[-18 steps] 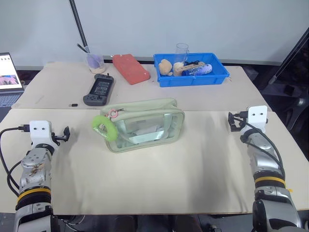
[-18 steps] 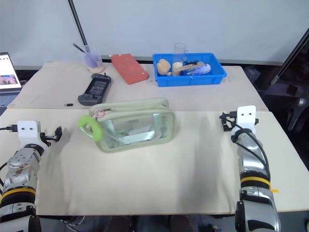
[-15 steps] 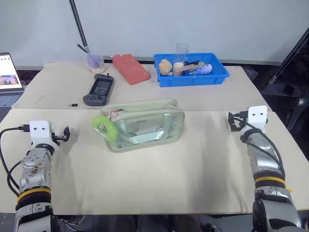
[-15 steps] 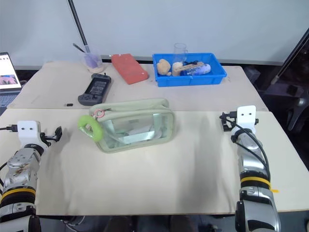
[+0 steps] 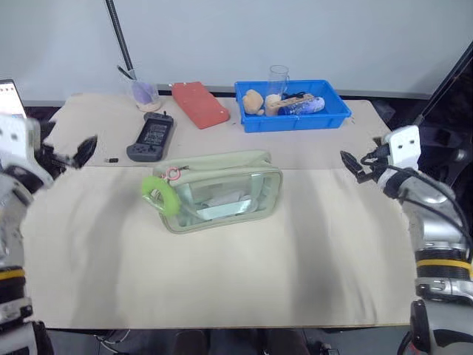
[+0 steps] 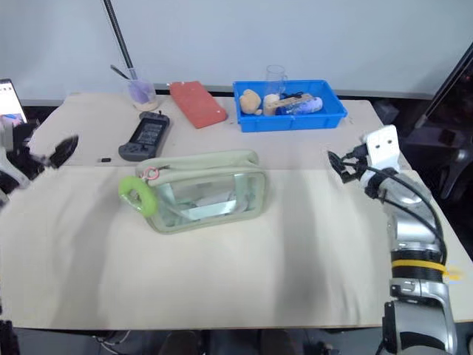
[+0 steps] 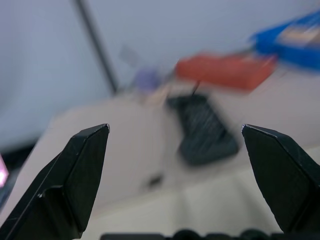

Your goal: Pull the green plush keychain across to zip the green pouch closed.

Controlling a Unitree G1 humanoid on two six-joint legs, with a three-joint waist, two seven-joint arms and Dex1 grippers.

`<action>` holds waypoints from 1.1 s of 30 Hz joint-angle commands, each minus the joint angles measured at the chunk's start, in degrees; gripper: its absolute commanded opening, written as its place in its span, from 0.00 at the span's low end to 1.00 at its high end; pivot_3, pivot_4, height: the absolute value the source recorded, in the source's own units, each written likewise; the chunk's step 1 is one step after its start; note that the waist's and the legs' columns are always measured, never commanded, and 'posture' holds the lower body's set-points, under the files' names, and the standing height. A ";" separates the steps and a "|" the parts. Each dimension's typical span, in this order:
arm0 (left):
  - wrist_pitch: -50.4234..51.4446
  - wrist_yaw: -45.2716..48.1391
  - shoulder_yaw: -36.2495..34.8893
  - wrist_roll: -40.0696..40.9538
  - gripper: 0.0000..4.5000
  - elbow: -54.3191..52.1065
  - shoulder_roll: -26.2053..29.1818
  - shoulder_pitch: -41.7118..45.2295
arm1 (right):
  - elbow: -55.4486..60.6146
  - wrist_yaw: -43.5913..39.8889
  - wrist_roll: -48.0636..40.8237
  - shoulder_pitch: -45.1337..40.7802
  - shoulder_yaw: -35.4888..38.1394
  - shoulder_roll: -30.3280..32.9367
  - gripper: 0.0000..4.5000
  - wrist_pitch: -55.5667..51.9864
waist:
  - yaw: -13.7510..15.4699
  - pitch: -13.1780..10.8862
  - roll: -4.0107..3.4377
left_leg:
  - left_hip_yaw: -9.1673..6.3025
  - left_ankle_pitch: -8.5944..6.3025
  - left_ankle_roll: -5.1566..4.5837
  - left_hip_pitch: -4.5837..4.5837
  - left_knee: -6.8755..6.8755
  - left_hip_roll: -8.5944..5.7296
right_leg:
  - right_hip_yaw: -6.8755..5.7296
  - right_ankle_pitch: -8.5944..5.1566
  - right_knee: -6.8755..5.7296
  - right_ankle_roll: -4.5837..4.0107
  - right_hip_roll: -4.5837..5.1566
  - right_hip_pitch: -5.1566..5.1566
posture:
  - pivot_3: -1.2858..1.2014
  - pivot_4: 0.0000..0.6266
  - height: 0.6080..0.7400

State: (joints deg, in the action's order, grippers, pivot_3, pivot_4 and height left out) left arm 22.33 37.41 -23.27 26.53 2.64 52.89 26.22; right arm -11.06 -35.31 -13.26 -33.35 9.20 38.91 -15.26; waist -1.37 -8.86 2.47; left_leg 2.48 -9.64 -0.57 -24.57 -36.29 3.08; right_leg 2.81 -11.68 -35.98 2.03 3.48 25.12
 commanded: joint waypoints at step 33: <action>3.76 21.56 37.58 -16.62 0.01 -19.86 0.01 15.78 | 36.95 -8.02 -33.24 -11.52 0.39 9.62 1.00 -37.31 | 0.71 -0.07 -0.03 | -0.07 0.00 -0.02 -0.14 -0.14 -0.04 | 0.03 -0.42 -0.04 -0.04 -0.05 0.06 | 0.52 0.24 1.00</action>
State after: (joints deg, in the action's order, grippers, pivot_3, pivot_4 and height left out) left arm 27.40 58.51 14.99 10.79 -17.29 53.18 42.02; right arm 24.42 -43.56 -45.97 -43.40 7.93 47.71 -53.00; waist -0.66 -8.92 2.44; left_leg 2.41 -9.64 -0.59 -24.71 -36.43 3.04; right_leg 2.85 -12.09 -36.02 2.02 3.43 25.18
